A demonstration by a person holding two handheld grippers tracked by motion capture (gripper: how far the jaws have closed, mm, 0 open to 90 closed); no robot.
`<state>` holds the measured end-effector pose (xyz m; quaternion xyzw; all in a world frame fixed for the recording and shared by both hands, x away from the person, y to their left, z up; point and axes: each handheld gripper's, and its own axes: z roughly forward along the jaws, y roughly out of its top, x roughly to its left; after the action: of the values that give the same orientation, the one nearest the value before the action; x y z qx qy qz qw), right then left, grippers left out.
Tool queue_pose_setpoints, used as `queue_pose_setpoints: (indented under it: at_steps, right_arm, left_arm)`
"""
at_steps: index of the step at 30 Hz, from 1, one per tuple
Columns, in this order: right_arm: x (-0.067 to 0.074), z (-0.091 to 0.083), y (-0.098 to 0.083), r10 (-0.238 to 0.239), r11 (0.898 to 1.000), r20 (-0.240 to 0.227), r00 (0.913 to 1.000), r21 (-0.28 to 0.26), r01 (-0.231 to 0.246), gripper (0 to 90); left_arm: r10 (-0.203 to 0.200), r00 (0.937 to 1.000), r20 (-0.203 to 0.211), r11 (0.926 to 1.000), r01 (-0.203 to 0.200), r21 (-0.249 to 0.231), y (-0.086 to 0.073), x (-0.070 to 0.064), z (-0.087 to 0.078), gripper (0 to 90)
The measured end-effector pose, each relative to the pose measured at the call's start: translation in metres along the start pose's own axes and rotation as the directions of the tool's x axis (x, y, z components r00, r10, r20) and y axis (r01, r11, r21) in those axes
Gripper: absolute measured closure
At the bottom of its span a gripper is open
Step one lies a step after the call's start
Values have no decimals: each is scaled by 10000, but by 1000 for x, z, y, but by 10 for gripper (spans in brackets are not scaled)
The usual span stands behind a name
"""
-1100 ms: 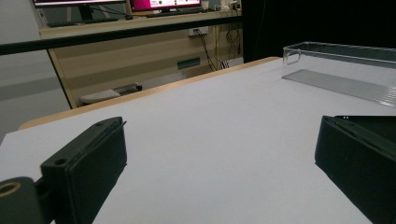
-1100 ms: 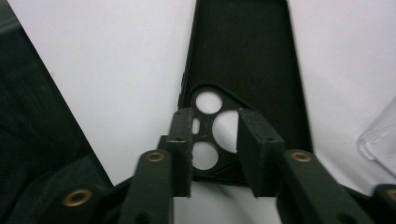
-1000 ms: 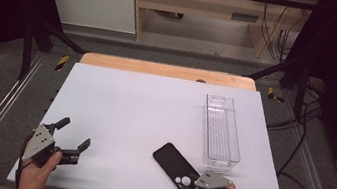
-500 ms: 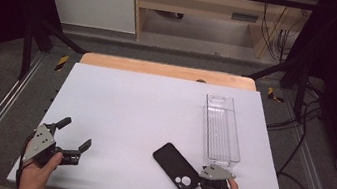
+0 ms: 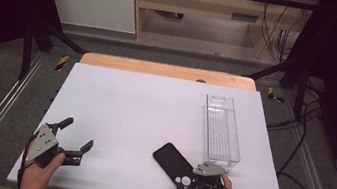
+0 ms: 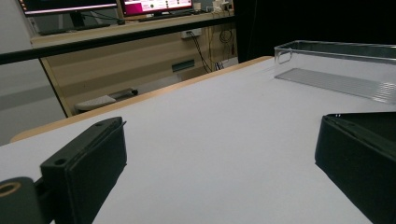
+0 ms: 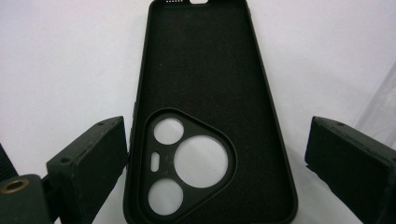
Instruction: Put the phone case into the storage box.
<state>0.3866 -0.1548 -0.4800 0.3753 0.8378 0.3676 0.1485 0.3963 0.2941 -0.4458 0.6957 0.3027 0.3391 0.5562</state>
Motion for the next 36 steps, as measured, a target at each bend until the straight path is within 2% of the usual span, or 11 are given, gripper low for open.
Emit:
queue_pose_setpoints:
  at_steps: [7,11,17,21,27,30,33,34,36]
  right_arm:
    - [4,6,1,-176,9998,-111,9998,119,177,60]
    - [8,10,1,-450,9982,43,9990,400,448,58]
    - [7,12,-1,-331,9984,102,9994,470,326,51]
    - [8,11,-3,-239,9992,138,9996,330,234,54]
    - [9,11,0,-251,9980,172,9995,581,241,75]
    - [8,9,2,-284,9971,197,9994,712,269,127]
    - [9,9,3,-295,9964,196,9994,802,278,131]
    - [9,9,5,-292,9956,217,9993,902,272,134]
    - [8,9,6,-292,9946,193,9994,1003,271,138]
  left_arm:
    - [83,10000,52,10000,-84,47,0,-1,1,23]
    - [162,9999,55,9999,-163,46,1,-2,2,23]
    - [284,9996,87,9995,-285,131,1,-5,3,23]
    - [323,9994,80,9994,-323,124,1,-5,3,23]
    - [323,9994,95,9993,-324,161,0,-5,3,23]
    - [391,9992,64,9990,-393,203,1,-5,3,24]
    - [434,9990,85,9988,-436,232,1,-7,4,24]
    - [589,9982,124,9980,-591,204,1,-7,7,24]
    - [552,9983,164,9979,-557,331,1,-10,7,24]
